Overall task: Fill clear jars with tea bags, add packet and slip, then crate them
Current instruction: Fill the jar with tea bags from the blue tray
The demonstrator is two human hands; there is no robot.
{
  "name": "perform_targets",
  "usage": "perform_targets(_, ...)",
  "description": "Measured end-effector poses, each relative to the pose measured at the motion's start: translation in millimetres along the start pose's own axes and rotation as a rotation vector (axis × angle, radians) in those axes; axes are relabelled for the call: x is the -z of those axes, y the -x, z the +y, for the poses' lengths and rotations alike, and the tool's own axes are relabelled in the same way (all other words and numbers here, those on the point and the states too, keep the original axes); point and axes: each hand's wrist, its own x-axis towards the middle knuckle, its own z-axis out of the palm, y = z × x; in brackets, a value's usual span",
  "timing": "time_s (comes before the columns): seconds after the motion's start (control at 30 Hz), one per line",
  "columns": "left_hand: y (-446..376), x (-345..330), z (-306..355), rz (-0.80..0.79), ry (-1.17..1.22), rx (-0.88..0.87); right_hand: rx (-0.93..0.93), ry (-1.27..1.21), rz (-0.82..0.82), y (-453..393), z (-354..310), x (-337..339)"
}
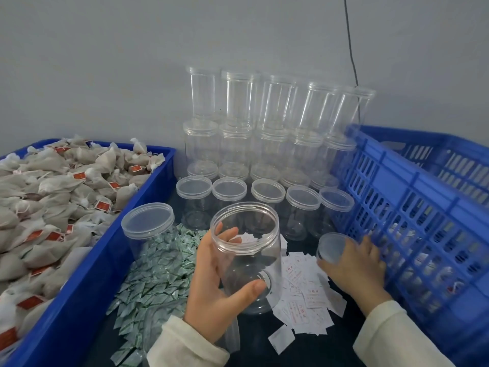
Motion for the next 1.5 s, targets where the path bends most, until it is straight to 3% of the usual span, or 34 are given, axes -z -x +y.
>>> perform_targets(0.07, 0, 0, 1, 0.026, -0.024, -0.016, 0.303, -0.051, -0.081, 19, -12, 6)
perform_targets(0.13, -1, -2, 4, 0.045, -0.005, -0.035, 0.671, -0.345, -0.435, 51, -34, 16)
perform_targets(0.2, -1, -2, 6, 0.049, 0.057, -0.046, 0.877, -0.512, -0.714, 74, -54, 15)
perform_targets(0.37, 3, 4, 11, 0.083, 0.092, -0.033, 1.045, -0.604, -0.789, 86, -86, -4)
perform_targets(0.53, 8, 6, 10, 0.099, 0.080, -0.009, 1.083, -0.649, -0.912, 96, -98, -8)
perform_targets(0.73, 6, 22, 30, 0.201, 0.015, -0.138, 0.907, -0.763, -0.692, 83, -92, 10)
perform_targets(0.87, 3, 48, 41, 0.343, -0.038, -0.210, 0.860, -0.380, -0.427, 54, -99, 39)
perform_targets(1.03, 15, 74, 34, 0.436, -0.057, -0.162, 0.899, -0.085, -0.295, 44, -133, 48)
perform_targets(1.23, 33, 97, 32, 0.475, -0.188, -0.058, 0.892, 0.170, -0.393, 43, -156, 80)
perform_targets(1.5, 35, 119, 52, 0.545, -0.265, 0.017, 1.176, -0.036, -0.230, 56, -283, 150)
